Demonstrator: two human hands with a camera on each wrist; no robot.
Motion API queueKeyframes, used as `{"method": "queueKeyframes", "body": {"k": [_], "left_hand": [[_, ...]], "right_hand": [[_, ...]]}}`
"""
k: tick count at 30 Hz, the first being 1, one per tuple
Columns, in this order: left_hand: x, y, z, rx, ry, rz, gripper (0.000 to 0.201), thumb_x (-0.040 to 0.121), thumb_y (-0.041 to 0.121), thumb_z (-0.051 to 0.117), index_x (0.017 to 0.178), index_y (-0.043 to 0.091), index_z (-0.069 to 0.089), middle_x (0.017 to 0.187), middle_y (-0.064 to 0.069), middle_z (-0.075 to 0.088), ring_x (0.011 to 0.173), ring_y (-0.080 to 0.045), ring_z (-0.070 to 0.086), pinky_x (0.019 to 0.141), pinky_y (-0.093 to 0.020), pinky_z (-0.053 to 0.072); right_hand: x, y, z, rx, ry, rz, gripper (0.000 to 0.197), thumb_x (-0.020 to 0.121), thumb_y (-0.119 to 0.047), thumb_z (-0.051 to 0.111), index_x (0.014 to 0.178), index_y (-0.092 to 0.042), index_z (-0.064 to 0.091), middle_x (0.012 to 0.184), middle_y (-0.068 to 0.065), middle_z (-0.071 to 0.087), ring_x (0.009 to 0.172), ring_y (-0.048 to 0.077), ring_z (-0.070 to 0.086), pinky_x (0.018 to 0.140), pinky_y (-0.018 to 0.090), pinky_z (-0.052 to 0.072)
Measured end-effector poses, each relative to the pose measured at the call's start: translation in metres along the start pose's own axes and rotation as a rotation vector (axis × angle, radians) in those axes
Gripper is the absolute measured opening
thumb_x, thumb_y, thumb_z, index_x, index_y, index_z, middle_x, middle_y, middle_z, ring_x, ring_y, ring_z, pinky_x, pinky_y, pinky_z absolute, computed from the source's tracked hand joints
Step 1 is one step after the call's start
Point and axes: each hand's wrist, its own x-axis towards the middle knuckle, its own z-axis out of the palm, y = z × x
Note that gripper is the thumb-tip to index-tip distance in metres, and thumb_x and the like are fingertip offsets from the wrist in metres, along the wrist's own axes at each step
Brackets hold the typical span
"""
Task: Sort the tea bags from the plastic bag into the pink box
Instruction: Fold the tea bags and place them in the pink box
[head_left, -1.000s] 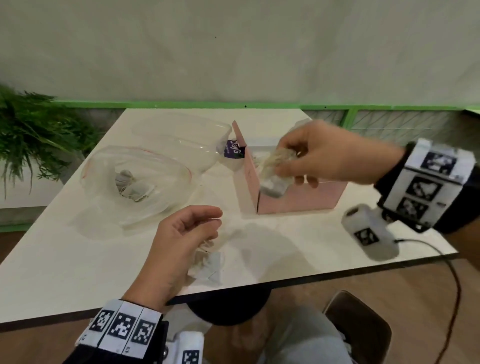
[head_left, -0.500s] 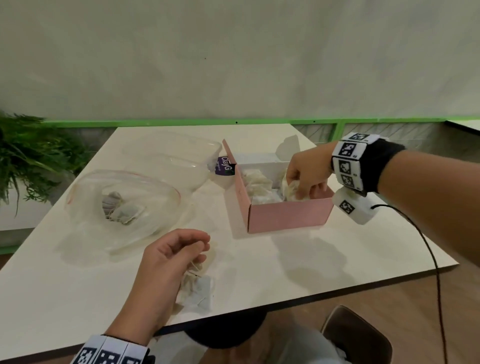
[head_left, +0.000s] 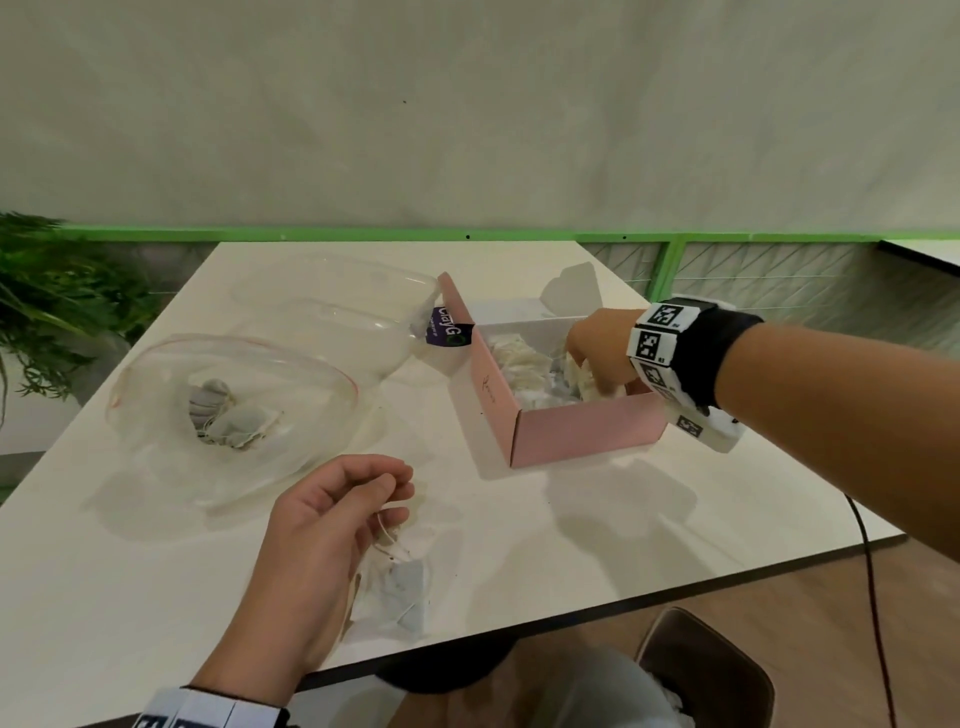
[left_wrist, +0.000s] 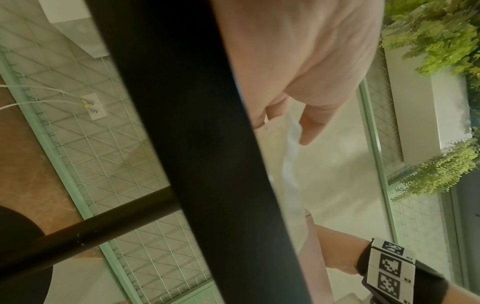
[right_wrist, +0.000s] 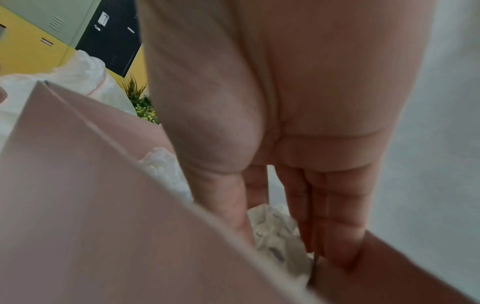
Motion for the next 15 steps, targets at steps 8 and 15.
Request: {"method": "queueKeyframes", "body": {"k": [8,15], "left_hand": [[0.000,0.004,0.001,-0.013,0.011,-0.018,0.017,0.093,-0.006,0.057,0.094,-0.002,0.074,0.099,-0.021,0.075,0.092,-0.026,0.070,0.073,-0.027,0.059],[0.000,0.004,0.002,-0.005,0.029,-0.019,0.017,0.093,-0.006,0.057,0.094,-0.002,0.074,0.099,-0.020,0.075,0.093,-0.026,0.070,0.078,-0.033,0.055]], "right_hand": [[-0.001,0.002,0.001,0.118,-0.006,0.041,0.057,0.080,-0.006,0.075,0.131,-0.014,0.049,0.110,0.007,0.057,0.088,0.023,0.053,0.046,0.023,0.032],[0.003,-0.001,0.011,-0.008,-0.027,-0.005,0.038,0.089,-0.006,0.057,0.126,-0.015,0.061,0.123,0.007,0.065,0.108,0.027,0.064,0.069,0.028,0.044]]}}
